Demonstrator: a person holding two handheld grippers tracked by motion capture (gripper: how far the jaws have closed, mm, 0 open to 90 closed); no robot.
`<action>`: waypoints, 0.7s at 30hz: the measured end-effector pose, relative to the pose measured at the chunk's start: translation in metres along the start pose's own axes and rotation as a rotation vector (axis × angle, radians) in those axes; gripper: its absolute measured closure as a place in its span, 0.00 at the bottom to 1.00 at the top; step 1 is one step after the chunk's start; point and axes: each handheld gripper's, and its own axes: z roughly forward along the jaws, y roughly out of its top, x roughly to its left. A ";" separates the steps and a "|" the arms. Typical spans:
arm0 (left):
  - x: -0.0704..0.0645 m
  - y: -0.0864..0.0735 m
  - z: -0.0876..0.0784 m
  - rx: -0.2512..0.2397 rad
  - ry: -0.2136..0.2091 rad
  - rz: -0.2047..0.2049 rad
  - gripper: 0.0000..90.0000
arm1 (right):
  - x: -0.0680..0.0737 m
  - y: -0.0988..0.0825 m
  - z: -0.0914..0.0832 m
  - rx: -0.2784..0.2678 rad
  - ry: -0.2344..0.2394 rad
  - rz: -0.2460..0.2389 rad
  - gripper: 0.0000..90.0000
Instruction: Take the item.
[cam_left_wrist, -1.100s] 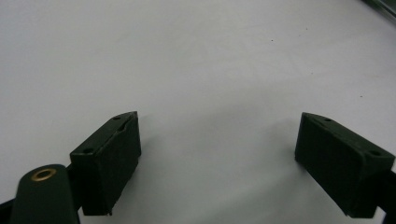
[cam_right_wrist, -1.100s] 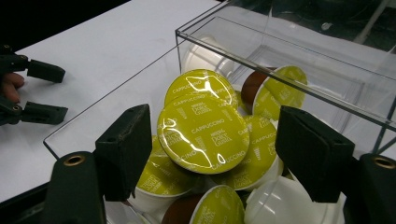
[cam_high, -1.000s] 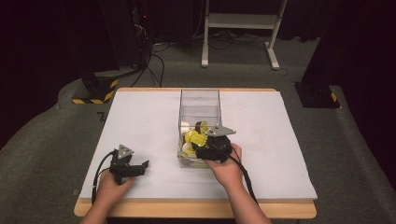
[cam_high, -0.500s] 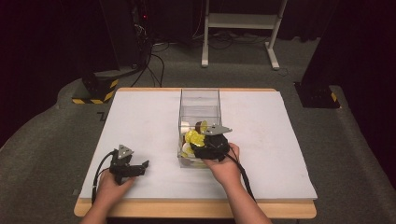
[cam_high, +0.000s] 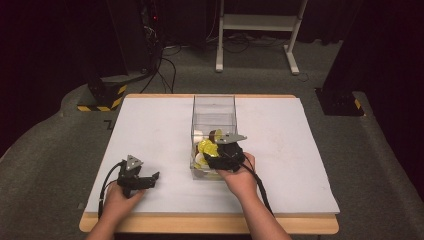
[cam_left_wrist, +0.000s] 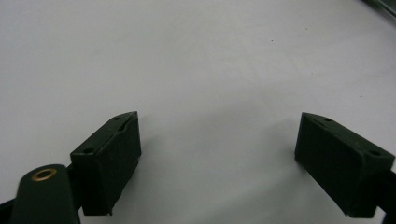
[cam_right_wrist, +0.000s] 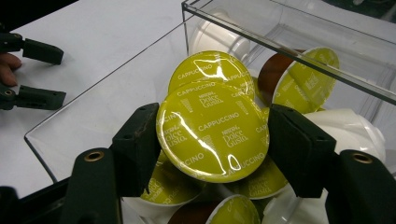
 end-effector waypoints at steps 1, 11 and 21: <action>0.000 0.000 0.000 0.000 0.000 0.000 0.16 | -0.001 0.000 0.000 -0.002 0.004 -0.004 0.41; 0.000 0.000 0.000 0.000 0.000 0.000 0.16 | -0.001 -0.002 -0.001 -0.018 0.007 0.002 0.42; 0.000 0.000 0.000 -0.001 0.000 -0.001 0.16 | 0.000 -0.003 -0.011 -0.063 -0.004 0.000 0.43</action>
